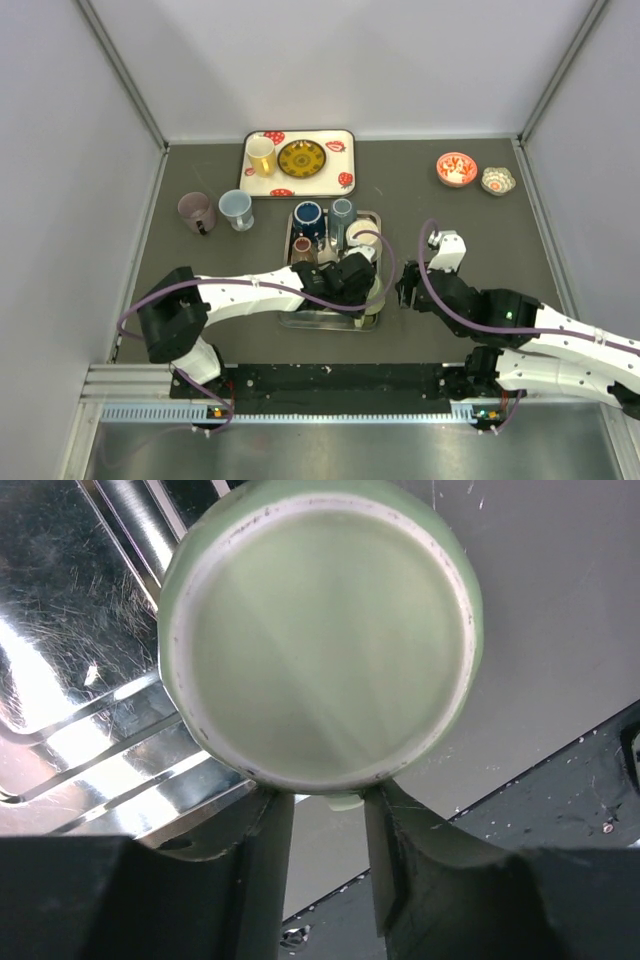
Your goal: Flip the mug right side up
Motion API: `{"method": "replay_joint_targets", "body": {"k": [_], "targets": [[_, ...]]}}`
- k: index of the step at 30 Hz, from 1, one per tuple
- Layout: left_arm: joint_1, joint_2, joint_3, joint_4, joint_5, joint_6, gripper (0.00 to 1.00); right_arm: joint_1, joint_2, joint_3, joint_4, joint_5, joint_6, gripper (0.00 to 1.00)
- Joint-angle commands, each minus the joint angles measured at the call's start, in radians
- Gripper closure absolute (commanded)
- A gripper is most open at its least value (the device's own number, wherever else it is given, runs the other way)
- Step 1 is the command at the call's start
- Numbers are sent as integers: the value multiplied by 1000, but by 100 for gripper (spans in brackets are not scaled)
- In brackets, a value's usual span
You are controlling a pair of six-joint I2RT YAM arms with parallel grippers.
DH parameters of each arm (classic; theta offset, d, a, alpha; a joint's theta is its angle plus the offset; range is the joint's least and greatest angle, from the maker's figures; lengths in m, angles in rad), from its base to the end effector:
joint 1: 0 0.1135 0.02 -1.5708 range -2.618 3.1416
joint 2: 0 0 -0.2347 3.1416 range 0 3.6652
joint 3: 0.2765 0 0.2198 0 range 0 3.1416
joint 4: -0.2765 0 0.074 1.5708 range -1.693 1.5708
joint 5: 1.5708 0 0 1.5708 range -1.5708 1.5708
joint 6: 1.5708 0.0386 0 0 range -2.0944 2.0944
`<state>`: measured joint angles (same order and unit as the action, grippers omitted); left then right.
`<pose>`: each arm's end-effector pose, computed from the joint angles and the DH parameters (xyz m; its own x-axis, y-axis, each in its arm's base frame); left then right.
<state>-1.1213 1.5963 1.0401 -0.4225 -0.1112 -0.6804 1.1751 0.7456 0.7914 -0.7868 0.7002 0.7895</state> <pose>0.1342 -0.2683 0.1942 -0.8264 0.2742 -0.4918 0.4481 0.8492 -0.2795 0.0740 0.1126 0.2725 -0.5541 0.0821 -0.8284 -0.1831 0.9587 0.2175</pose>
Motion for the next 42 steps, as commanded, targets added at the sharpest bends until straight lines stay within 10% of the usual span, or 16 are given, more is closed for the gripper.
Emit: {"method": "replay_joint_targets", "body": {"k": [1,7,23,33,42], "targets": [[-3,5,15,28,8,15,65,-9,-5,-4,4,2,13,36],[-3,-16,2,33,7,13,100,-9,-5,-4,6,-1,16,36],[-41,-609,-179,56,-140,8,100,-9,-143,-18,142,-31,-41,36],[-29,-967,-376,579,-139,4,100,-31,-281,-196,659,-638,-81,34],[-25,-989,-370,835,41,-31,100,-75,-176,-231,983,-858,17,34]]}}
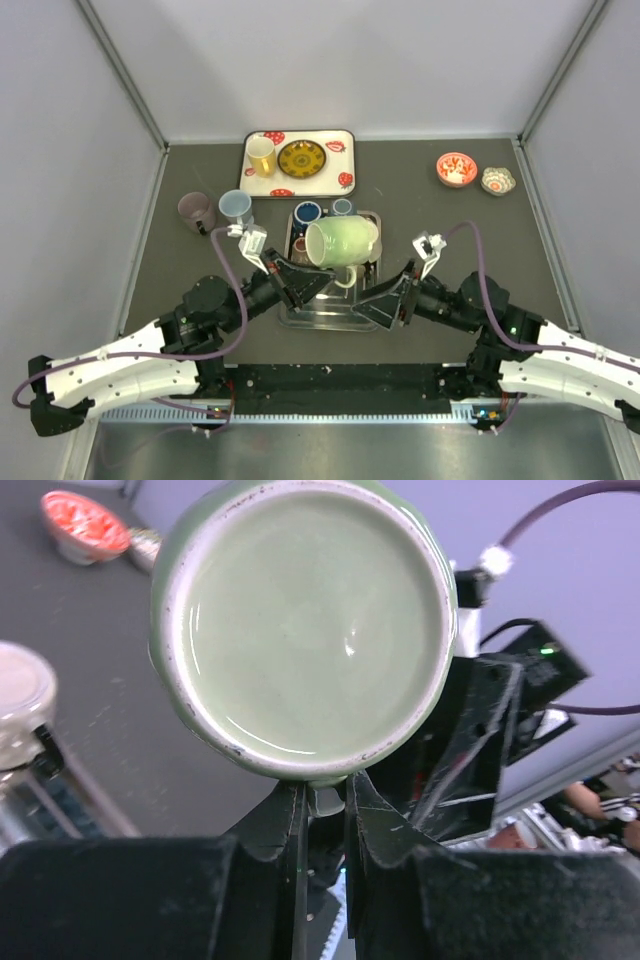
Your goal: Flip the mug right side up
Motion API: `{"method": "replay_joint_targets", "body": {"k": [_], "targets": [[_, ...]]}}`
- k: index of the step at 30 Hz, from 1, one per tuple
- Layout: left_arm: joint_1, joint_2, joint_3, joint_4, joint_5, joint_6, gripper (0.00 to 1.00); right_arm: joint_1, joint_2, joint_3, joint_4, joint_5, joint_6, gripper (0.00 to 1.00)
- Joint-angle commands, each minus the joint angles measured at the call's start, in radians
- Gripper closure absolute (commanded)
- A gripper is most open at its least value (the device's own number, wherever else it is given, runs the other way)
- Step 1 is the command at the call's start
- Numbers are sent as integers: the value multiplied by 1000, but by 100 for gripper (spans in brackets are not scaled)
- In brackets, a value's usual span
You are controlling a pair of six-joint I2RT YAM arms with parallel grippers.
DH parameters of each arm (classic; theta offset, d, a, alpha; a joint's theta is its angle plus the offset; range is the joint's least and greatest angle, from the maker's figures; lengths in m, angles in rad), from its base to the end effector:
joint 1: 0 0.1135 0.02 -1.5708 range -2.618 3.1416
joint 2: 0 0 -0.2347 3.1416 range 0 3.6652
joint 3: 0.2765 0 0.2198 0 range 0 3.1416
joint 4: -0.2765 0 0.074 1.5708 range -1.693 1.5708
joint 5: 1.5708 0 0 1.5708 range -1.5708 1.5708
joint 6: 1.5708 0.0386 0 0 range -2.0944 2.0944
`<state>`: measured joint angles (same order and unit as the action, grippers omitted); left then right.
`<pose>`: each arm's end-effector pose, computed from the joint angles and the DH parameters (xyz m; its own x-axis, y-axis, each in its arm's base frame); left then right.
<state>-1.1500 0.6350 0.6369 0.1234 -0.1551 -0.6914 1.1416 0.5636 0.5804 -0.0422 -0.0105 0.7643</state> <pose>0.0682 -0.1378 0.3271 -0.4958 -0.4344 -0.7520 0.6790 0.3459 -0.6475 0.0598 0.1316 0.2996 -0.6399 0.2647 -0.7214 -0.6522 0.3095 0.6920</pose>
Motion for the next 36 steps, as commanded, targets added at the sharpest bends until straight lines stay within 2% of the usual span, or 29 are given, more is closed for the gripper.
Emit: {"method": "replay_joint_targets", "body": {"k": [1,4,9,17,24,25,27,28,29,32,34,36], "targets": [[6,-31,30,295,88,-22,100,-49,5,-25,295,-164,61,34],[9,-34,17,337,115,-40,100,-98,21,-45,416,-242,108,34],[12,-28,6,357,146,-62,100,-152,48,-51,519,-333,150,34],[12,-12,-20,378,149,-86,100,-172,151,47,463,-400,118,35],[13,14,-34,417,221,-112,100,-213,197,50,539,-434,155,41],[12,14,-37,421,224,-118,100,-220,205,52,557,-442,167,43],[12,12,-45,423,229,-122,100,-232,219,55,568,-463,171,53],[13,11,-48,427,232,-123,100,-233,222,53,577,-467,174,60],[12,11,-54,427,233,-125,100,-235,225,53,582,-474,176,72],[13,5,-63,427,230,-126,100,-238,239,52,588,-493,178,88],[13,2,-66,421,232,-122,100,-241,243,52,590,-499,179,97],[13,2,-71,406,230,-114,100,-241,242,53,579,-499,173,100]]}}
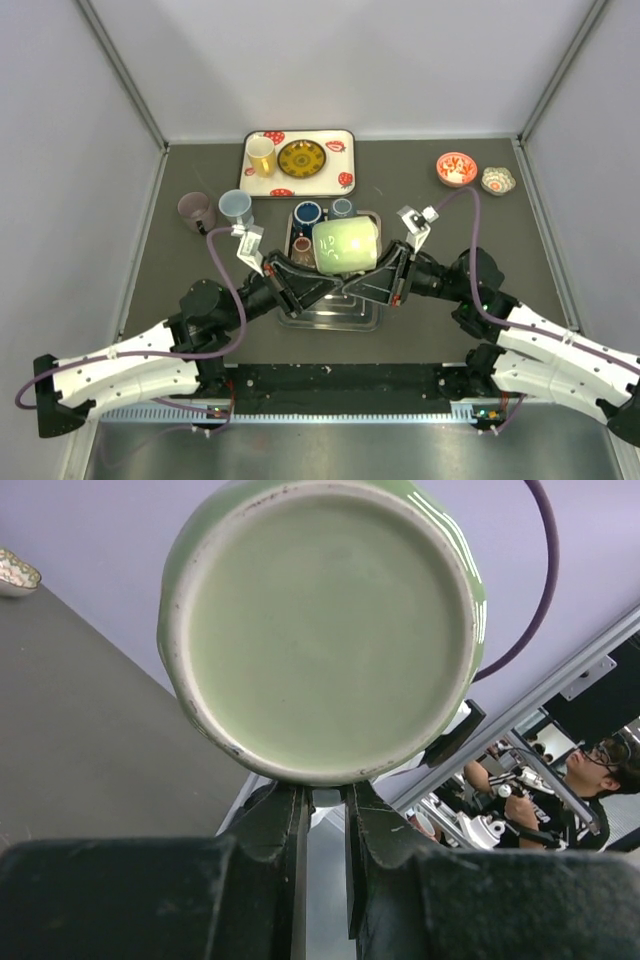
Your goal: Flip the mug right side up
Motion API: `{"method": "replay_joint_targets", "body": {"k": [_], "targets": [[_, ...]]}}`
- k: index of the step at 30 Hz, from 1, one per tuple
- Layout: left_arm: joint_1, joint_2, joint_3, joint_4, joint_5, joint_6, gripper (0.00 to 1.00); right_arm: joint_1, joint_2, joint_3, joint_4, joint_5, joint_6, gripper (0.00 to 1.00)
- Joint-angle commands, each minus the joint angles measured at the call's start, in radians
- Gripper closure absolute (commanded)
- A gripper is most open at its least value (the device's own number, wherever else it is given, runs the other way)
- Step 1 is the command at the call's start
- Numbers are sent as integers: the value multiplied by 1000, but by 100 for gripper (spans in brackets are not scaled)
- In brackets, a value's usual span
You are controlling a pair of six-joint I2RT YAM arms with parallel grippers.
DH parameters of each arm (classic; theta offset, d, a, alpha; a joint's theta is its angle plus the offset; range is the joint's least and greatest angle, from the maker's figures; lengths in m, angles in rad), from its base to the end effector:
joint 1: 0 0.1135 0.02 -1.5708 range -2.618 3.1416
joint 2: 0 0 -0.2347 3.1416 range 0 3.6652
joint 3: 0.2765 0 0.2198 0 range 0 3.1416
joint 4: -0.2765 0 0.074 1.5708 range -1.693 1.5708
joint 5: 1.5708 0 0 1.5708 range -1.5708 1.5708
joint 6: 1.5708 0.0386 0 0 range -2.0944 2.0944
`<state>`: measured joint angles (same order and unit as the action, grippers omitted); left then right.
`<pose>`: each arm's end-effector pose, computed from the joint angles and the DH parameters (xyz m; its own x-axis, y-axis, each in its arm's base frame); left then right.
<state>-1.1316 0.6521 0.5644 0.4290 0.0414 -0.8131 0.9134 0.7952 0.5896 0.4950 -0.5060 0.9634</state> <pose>0.0646 -0.1414 0.3349 -0.5711 -0.4912 -0.6577 0.7363 0.0476 -0.6750 0.0941 0.1525 0.3274 -0.7021 0.2659 -0.6606 -0.7004 -0.0903 0.7081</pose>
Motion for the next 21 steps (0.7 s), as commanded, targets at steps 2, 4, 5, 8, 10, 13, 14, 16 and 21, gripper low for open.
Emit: {"method": "replay_joint_targets", "body": {"k": [2,4,5,8,10,13,14,16,21], "targets": [[-5,-20,15,56,11,23,95,-15,-7,67,-62,35,-54,100],[-5,-51,34,-34,-72,66,54,-15,-52,111,-178,126,-126,100],[-5,-68,43,-79,-109,81,41,-19,-68,133,-311,161,-152,100],[-5,-159,87,-274,-344,129,16,-57,-93,255,-548,338,-253,100],[-5,-201,101,-378,-519,137,7,-106,-52,379,-795,500,-324,100],[-5,-261,109,-461,-679,164,1,-178,63,557,-1094,766,-390,100],[-5,-267,117,-533,-708,170,1,-204,161,600,-1143,794,-405,100],[-5,-252,146,-605,-761,183,1,-247,258,676,-1210,857,-436,100],[-5,-137,216,-800,-819,158,4,-416,497,763,-1213,872,-443,100]]}}
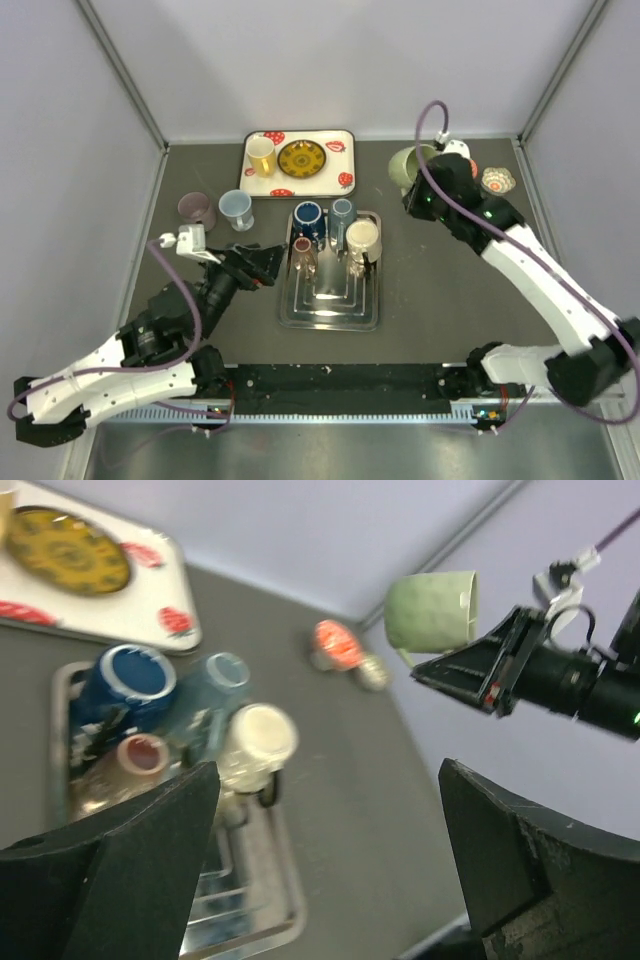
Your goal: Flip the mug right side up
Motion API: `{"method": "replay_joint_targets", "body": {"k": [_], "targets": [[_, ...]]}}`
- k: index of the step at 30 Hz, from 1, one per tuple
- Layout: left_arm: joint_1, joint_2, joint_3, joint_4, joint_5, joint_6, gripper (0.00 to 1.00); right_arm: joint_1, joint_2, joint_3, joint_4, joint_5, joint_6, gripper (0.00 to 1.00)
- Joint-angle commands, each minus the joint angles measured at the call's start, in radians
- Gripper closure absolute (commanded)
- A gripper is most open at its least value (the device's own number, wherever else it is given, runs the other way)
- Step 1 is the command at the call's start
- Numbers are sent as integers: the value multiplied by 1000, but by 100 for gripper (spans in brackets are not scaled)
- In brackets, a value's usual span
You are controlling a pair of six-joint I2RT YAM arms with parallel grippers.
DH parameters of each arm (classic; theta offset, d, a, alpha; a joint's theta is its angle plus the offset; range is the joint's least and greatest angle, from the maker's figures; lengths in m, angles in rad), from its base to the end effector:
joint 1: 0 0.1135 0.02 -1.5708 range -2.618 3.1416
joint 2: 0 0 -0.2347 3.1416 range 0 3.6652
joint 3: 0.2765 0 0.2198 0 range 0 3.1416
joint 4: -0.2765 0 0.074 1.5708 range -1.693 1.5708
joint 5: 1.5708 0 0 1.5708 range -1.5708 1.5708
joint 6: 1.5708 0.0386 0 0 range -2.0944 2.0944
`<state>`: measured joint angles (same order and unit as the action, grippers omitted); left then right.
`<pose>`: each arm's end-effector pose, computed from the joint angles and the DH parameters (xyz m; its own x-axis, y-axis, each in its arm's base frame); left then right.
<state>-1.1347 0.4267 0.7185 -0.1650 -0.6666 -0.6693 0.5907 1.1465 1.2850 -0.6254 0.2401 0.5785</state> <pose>0.0618 -0.0761 0.3421 -0.2393 -0.6408 -0.7295 0.3886 0.6252 -0.6768 0.1904 0.1166 0.3638 -0.5257 0.2869 -0.8008 -0.0943 0.9159 0.3901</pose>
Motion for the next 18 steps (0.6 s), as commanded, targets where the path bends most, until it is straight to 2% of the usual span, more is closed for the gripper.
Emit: {"method": "replay_joint_targets", "body": {"k": [1,4,6,9,18], "targets": [[0,102,68,-224,-119,8,4,-107,172,73,-92,143,-62,100],[0,139,72,-261,-125,4,5,-202,220,44,-92,144,-59,100],[-2,145,56,-258,-131,8,5,-328,220,-22,-89,76,-22,100],[-2,141,24,-217,-133,30,5,-451,205,-111,-62,54,-5,100],[0,176,-13,-183,-99,50,5,-575,292,-182,-28,70,-26,100]]}}
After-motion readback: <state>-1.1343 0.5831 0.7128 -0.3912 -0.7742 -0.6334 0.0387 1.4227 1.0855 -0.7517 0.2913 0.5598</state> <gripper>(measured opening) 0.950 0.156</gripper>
